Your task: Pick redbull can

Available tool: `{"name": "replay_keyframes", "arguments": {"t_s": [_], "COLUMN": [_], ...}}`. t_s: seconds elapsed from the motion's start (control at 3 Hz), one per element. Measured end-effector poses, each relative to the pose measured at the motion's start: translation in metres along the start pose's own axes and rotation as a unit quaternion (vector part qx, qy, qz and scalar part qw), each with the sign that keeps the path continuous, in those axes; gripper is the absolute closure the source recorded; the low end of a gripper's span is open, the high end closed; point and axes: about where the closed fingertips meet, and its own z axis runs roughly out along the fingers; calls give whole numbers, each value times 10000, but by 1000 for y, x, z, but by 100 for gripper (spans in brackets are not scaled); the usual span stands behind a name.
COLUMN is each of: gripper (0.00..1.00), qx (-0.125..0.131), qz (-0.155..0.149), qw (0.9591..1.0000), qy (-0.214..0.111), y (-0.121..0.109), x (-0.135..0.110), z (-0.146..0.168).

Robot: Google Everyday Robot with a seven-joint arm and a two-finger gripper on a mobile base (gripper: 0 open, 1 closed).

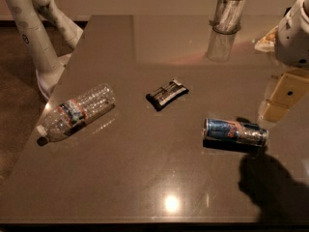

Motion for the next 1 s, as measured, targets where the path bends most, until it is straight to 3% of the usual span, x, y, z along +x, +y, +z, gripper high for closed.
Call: {"name": "replay_keyframes", "arguments": {"t_s": [0.33,0.67,1.0], "gripper": [0,0,0], "qx": [9,-196,-534], "qz": [-3,-55,-171], "qw": [10000,9998,9984], "qy": [-5,-50,-10], "y": [0,7,31], "x": [0,-7,-9], "z": [0,17,55]}}
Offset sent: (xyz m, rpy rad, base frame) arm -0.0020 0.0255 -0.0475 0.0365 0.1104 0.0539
